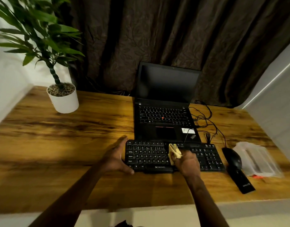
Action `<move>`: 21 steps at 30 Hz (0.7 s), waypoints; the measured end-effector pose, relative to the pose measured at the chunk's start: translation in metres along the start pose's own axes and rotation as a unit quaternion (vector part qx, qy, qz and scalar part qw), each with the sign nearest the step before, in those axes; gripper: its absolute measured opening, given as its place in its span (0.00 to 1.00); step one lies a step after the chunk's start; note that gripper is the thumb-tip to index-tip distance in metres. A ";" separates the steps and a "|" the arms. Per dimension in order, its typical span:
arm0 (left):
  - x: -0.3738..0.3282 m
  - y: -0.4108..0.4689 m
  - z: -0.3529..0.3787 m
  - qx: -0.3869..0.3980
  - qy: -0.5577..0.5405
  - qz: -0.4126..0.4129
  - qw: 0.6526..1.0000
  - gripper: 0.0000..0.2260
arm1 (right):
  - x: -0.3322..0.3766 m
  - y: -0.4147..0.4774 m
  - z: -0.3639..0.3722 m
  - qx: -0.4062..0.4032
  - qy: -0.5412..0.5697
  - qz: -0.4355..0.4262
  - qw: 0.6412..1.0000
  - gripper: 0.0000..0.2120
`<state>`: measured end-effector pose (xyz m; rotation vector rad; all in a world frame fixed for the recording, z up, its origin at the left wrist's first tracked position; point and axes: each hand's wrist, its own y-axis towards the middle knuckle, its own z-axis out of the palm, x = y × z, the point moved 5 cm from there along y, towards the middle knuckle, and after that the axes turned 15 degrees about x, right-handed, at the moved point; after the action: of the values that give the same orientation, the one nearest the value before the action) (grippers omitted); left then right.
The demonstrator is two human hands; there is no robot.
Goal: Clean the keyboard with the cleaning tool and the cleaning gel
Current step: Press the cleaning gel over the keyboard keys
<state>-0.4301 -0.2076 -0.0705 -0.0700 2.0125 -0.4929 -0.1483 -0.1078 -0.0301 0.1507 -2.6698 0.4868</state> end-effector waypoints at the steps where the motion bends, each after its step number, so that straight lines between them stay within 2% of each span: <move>1: 0.000 0.000 0.000 -0.002 0.002 -0.002 1.000 0.72 | 0.004 -0.002 0.002 0.002 -0.012 0.003 1.000 0.22; 4: 0.001 0.002 0.000 -0.016 0.008 -0.001 1.000 0.68 | 0.028 -0.010 0.019 0.045 -0.062 -0.011 0.997 0.24; 9: -0.001 0.002 -0.001 -0.025 0.011 0.001 1.000 0.67 | 0.059 -0.011 0.046 0.078 -0.084 -0.078 0.990 0.24; 15: 0.000 0.002 0.000 -0.027 0.008 0.005 1.000 0.66 | 0.041 -0.005 0.028 0.046 -0.096 -0.046 0.993 0.25; 21: 0.001 0.001 -0.001 -0.019 0.021 -0.014 0.999 0.70 | 0.072 -0.008 0.056 0.102 -0.136 -0.070 0.983 0.22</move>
<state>-0.4315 -0.2069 -0.0710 -0.1135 2.0655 -0.4770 -0.2337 -0.1377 -0.0453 0.4960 -2.8388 0.7408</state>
